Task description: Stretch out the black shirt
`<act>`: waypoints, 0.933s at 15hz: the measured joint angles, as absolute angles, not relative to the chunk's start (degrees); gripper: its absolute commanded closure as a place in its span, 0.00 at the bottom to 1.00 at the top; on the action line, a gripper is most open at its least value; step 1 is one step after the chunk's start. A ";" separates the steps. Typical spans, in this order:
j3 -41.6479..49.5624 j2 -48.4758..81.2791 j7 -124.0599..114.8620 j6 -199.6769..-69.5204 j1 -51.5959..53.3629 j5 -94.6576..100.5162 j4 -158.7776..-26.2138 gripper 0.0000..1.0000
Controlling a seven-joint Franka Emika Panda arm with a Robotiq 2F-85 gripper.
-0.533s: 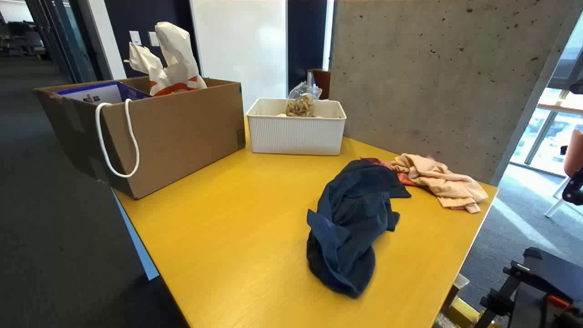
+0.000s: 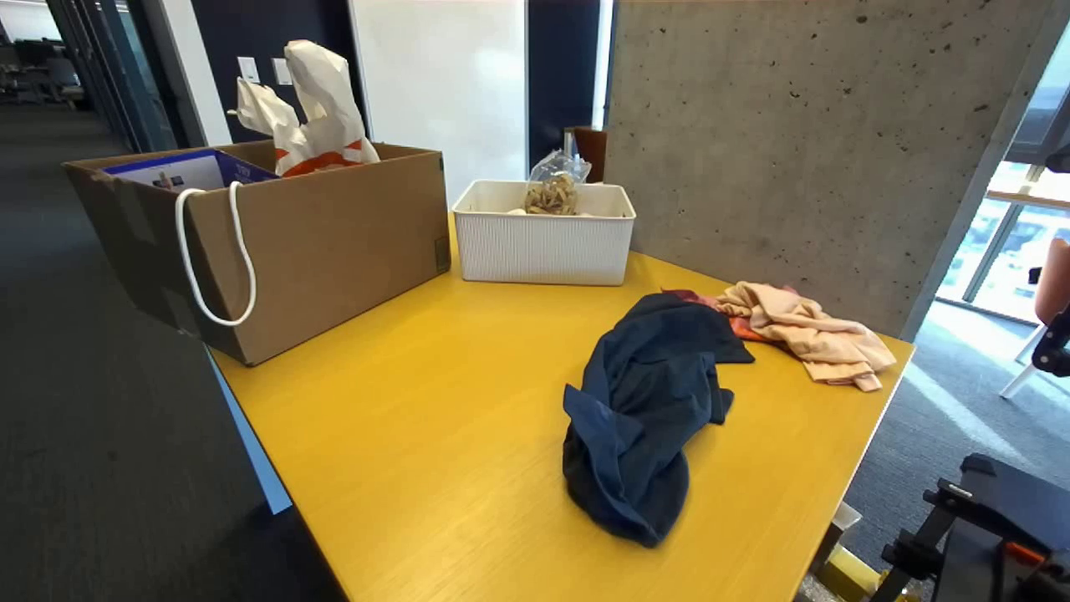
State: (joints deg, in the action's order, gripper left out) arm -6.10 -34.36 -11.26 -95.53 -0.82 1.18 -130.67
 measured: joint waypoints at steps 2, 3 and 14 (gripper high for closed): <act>-6.10 -34.36 -11.26 -95.53 -0.82 1.18 -130.71 0.00; -6.11 -34.35 -11.05 -95.57 -0.78 1.23 -130.84 0.00; 6.47 -9.33 10.83 -118.40 -1.99 0.82 -123.63 0.00</act>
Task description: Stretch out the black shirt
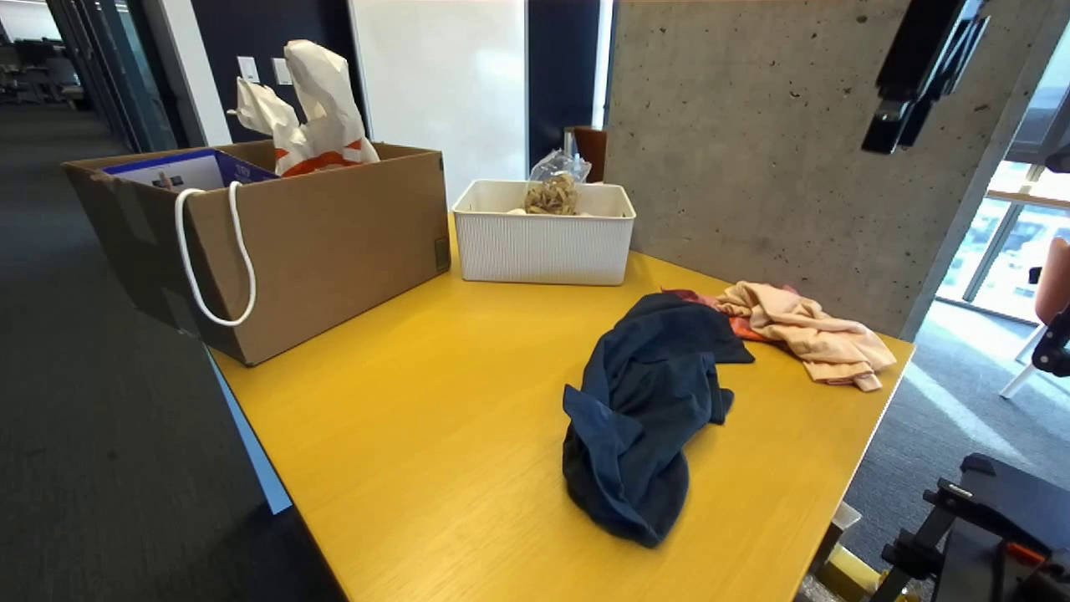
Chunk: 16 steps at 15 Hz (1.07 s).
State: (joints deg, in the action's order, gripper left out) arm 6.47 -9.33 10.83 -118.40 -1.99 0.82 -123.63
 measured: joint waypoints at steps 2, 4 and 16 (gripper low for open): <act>7.38 -1.63 15.39 -118.23 -2.49 -0.18 -119.59 0.00; 7.33 6.08 19.43 -117.78 -2.94 -0.28 -115.40 0.00; 4.28 43.82 28.71 -118.78 -6.53 10.52 -88.54 0.00</act>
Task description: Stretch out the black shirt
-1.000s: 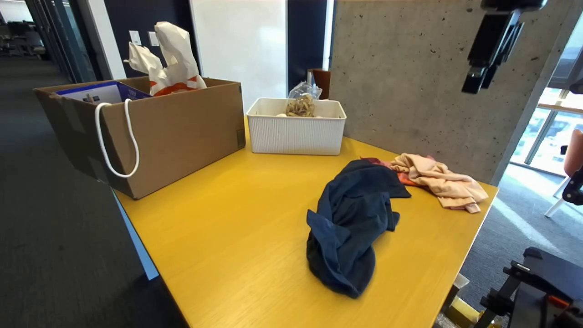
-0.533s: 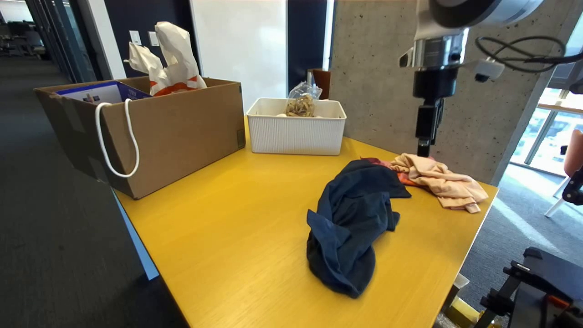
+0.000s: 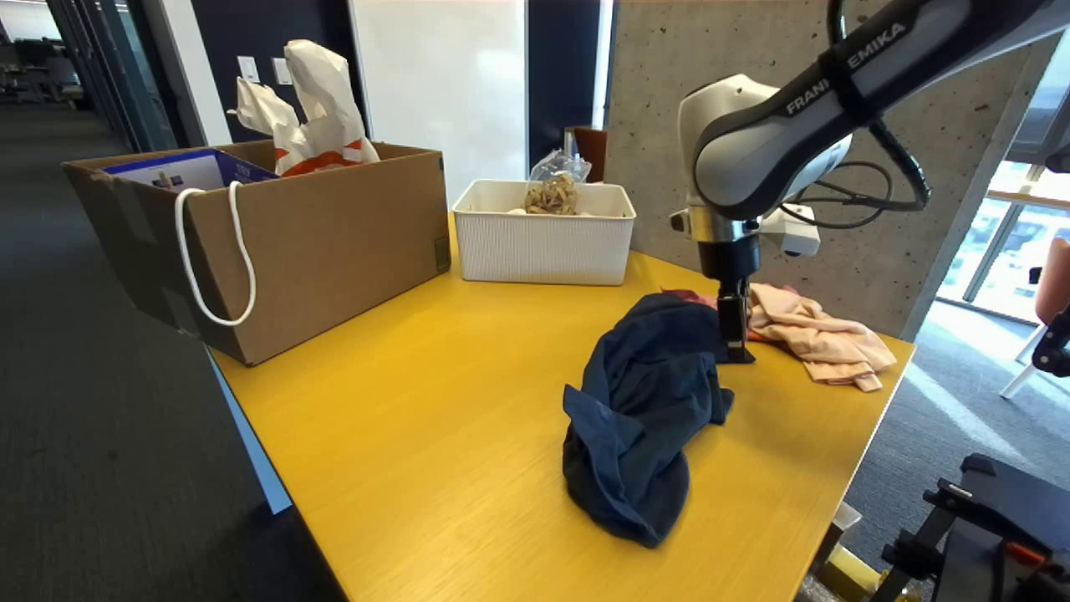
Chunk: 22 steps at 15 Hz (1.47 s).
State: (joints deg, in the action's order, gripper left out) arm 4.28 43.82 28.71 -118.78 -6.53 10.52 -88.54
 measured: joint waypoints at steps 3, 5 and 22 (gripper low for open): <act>3.24 46.81 30.71 -118.78 -6.01 14.43 -86.02 0.00; 3.08 48.11 31.91 -118.72 -5.50 16.56 -84.39 0.00; 2.72 54.61 38.37 -118.37 -3.49 19.77 -78.03 0.84</act>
State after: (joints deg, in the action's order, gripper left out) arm 2.72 54.61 38.37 -118.37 -3.49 19.77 -78.03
